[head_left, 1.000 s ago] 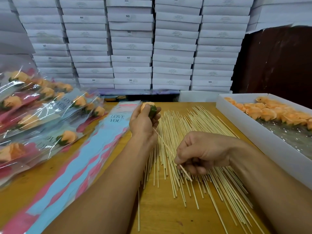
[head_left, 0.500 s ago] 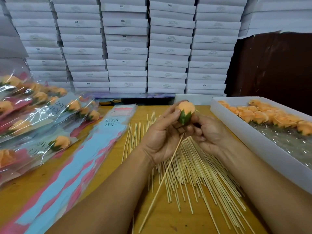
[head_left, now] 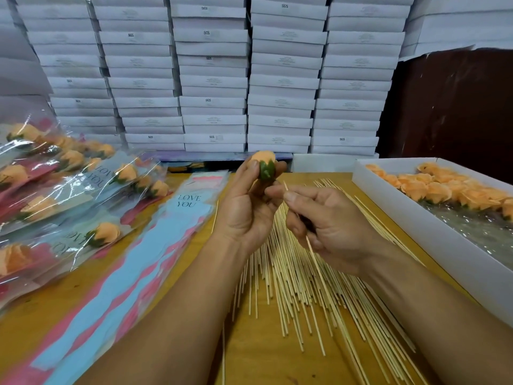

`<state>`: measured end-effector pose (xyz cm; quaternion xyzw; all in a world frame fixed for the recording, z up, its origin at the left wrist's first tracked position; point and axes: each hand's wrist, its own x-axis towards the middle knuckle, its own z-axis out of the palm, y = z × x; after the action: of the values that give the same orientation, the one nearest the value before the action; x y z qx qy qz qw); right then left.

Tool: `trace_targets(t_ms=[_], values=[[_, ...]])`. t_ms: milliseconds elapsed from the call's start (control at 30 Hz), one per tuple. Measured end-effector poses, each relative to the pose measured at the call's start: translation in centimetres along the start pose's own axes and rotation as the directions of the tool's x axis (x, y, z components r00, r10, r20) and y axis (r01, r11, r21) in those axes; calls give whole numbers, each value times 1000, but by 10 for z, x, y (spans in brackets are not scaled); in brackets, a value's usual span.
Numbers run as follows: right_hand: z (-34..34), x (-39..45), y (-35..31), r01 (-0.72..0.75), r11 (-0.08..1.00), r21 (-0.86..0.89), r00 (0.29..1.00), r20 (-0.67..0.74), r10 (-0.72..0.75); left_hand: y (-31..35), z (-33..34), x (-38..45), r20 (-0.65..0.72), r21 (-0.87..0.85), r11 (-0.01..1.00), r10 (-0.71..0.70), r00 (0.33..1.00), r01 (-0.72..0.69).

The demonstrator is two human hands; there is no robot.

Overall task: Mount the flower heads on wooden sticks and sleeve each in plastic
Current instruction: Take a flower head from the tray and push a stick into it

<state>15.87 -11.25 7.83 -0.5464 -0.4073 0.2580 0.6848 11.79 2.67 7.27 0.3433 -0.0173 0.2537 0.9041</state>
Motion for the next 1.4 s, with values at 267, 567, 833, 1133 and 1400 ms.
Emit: trace_targets(t_ms=[267, 567, 833, 1133, 1400], values=[[3, -2, -3, 7, 1000, -26, 999, 39, -6, -3, 6, -4, 130, 64, 997, 30, 991, -38], [0, -3, -3, 22, 999, -29, 998, 51, -21, -2, 8, -5, 124, 58, 997, 40, 991, -47], [-2, -3, -3, 20, 999, -49, 998, 67, -17, -2, 7, -6, 132, 75, 995, 57, 990, -68], [-1, -4, -4, 33, 998, -54, 996, 82, -28, -1, 8, -7, 144, 89, 994, 54, 988, -68], [0, -3, -3, 18, 999, -51, 996, 88, -13, -1, 8, -6, 137, 86, 994, 53, 989, -65]])
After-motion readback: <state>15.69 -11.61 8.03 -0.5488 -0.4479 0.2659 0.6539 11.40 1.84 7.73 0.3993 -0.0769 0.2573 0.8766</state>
